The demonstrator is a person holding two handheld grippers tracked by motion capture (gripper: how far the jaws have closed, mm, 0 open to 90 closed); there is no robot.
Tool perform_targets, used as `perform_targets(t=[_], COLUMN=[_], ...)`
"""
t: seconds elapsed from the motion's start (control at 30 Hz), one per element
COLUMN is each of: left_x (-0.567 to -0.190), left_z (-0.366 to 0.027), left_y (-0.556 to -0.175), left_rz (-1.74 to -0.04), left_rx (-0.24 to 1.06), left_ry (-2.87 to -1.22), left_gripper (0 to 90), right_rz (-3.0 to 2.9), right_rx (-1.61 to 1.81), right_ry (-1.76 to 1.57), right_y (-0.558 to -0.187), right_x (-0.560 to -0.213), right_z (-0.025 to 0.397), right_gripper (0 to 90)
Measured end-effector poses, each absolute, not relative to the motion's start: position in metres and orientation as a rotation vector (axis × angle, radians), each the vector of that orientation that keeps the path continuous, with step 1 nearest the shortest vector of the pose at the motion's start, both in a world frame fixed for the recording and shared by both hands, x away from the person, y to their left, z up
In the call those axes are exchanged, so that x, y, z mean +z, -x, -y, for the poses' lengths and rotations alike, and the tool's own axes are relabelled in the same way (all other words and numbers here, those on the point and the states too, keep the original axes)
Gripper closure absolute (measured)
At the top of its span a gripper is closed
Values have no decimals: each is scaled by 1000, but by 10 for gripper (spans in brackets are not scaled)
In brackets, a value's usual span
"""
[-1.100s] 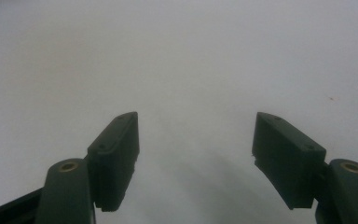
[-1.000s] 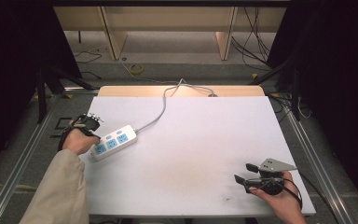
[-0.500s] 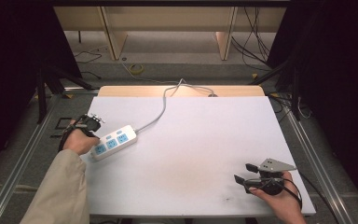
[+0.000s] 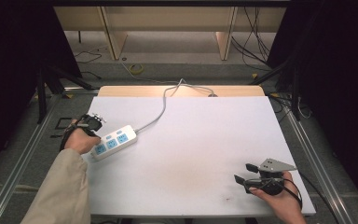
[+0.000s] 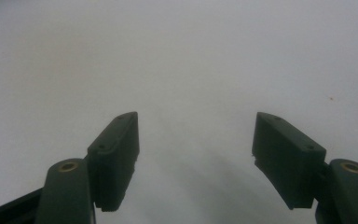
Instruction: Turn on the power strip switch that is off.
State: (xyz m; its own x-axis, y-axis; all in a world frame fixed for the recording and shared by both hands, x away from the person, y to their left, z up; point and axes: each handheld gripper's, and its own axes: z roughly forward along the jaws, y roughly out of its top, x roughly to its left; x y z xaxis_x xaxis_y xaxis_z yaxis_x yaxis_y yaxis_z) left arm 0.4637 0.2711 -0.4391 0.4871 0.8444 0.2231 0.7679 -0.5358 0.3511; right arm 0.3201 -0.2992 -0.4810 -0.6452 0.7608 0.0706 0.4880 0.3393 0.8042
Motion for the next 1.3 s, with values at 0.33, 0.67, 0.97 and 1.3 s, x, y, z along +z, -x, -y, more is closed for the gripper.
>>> perform_targets(t=[0.33, 0.67, 0.97, 1.3], left_x=[-441, -441, -441, -441], left_z=[-272, -272, -271, -273], left_y=[-465, -466, -465, -466], left_rz=[-1401, -1421, -1425, -1426], left_rx=[529, 519, 523, 510], left_ry=[-2519, -2512, -2516, -2509], left_gripper=[899, 900, 900, 900], right_rz=[-2292, -2294, -2294, -2294], right_rx=[1206, 1206, 1208, 1206], right_ry=[-1109, -1109, -1106, -1107], right_y=[-320, -320, -320, -319], right_x=[-481, -481, -481, -481], right_z=[299, 299, 299, 298], right_gripper=[326, 326, 326, 326])
